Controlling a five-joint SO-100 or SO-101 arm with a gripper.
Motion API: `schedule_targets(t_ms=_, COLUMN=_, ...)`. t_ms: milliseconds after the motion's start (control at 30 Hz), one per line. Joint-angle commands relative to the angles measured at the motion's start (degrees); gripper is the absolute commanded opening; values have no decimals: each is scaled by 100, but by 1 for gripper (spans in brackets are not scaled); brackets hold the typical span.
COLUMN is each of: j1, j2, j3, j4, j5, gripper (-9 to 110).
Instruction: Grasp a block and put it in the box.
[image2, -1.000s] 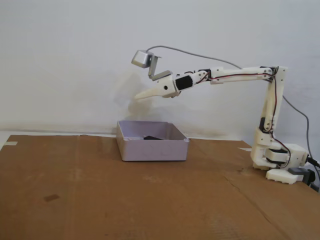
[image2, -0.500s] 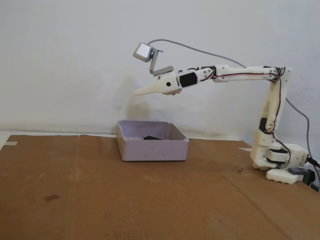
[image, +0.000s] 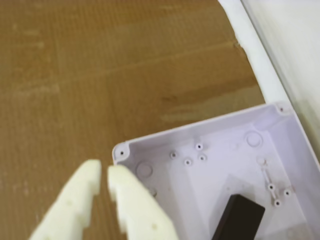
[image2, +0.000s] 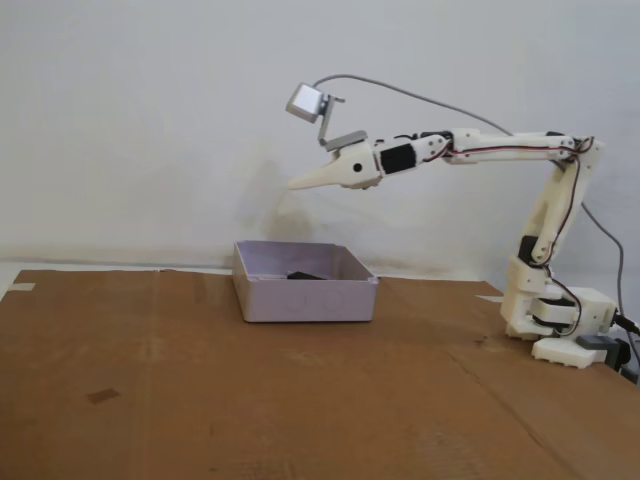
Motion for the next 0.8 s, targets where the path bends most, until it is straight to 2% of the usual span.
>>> schedule_targets(t_ms=0, j1=-9, j2=1143, j3=176, j4=-185, j5=0, gripper=0)
schedule_targets(t_ms=300, j1=-26, j2=2048, j3=1028, j4=-185, j5=-9, gripper=0)
schedule_targets(t_ms=767, j1=-642, j2=2628, j3=1477, j4=-185, j5=-44, gripper=0)
